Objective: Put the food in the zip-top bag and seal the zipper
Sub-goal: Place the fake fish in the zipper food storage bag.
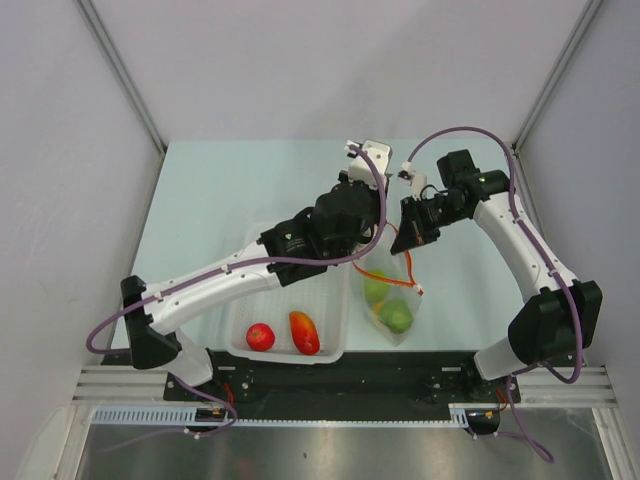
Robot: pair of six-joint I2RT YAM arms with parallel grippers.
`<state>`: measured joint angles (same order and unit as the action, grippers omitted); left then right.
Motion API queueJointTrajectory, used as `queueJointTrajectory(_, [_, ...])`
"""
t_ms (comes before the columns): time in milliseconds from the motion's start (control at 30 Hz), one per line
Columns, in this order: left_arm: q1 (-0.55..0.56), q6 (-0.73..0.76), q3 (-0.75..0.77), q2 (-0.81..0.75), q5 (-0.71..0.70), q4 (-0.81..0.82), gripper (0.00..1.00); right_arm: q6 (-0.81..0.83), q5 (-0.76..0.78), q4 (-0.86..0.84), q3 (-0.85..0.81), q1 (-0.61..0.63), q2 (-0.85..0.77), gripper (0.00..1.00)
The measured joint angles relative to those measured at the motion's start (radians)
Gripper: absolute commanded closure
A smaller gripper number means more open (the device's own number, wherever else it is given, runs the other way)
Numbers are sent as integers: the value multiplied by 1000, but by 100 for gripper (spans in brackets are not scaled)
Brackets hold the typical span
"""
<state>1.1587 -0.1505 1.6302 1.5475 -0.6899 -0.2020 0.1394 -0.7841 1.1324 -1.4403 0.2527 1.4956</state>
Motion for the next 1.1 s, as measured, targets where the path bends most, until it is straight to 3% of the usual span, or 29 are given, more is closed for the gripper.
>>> queueJointTrajectory(333, [3,-124,-119,-5,31,-54,85,0,-19,0,0,-9,0,100])
queueJointTrajectory(400, [5,-121,-142,-5,36,-54,66,0,-23,0,0,-10,0,100])
queueJointTrajectory(433, [6,-116,-150,-5,39,-53,49,0,-25,0,0,-11,0,100])
queueJointTrajectory(533, [7,-77,-175,-17,50,-40,21,0,-30,0,0,-15,0,100])
queueJointTrajectory(900, [-17,77,-361,-295,167,4,0,2,-39,1,0,-21,0,100])
queueJointTrajectory(1000, [-112,75,-362,-338,253,-31,0,9,-43,4,-2,-21,0,100])
queueJointTrajectory(1100, [-283,62,-379,-350,380,-98,0,16,-44,13,-11,-21,-1,100])
